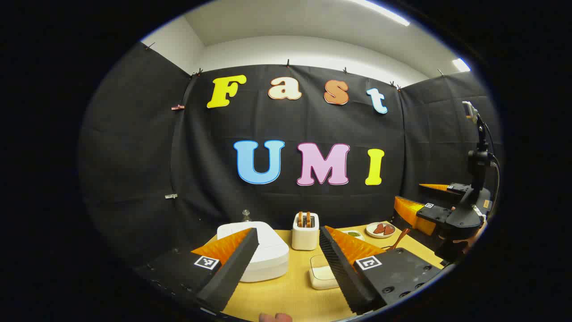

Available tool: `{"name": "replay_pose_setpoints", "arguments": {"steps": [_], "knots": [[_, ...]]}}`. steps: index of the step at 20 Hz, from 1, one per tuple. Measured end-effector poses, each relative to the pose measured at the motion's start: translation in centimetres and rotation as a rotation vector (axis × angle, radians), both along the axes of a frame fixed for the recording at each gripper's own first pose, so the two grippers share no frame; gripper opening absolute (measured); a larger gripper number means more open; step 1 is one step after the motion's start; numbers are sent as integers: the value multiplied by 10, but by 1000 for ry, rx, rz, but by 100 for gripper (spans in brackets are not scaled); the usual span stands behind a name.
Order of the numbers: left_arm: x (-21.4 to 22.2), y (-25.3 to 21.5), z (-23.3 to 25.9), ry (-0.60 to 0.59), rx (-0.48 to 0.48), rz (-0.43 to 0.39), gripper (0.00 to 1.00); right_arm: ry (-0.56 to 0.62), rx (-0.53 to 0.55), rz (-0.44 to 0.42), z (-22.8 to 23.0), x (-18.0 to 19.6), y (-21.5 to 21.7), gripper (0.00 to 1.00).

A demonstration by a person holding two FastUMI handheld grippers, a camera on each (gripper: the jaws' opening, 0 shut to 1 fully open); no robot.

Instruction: Close the left gripper, press the button to open the rice cooker; take a wooden spoon from the chopstick holder with the right hand, scoop a spoonful of rice and pour it into the rice cooker, then put the wooden spoon back into the chopstick holder.

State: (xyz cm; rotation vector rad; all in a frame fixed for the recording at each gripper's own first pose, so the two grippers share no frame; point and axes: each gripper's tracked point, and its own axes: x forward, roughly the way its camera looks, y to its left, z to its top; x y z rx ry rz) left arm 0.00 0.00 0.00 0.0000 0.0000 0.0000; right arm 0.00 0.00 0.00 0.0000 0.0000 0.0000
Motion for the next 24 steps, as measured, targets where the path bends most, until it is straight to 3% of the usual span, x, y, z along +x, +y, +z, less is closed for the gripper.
{"name": "replay_pose_setpoints", "arguments": {"steps": [12,21,24], "knots": [[-7,-10,6,-16,-9,-8,95,-16,-16,3,1,-14,-8,97],[-7,-5,11,-68,-21,-13,95,-105,-1,-11,44,-24,-16,97],[-5,7,12,-87,-14,-53,95,-107,-1,-15,45,-30,-12,98]]}}
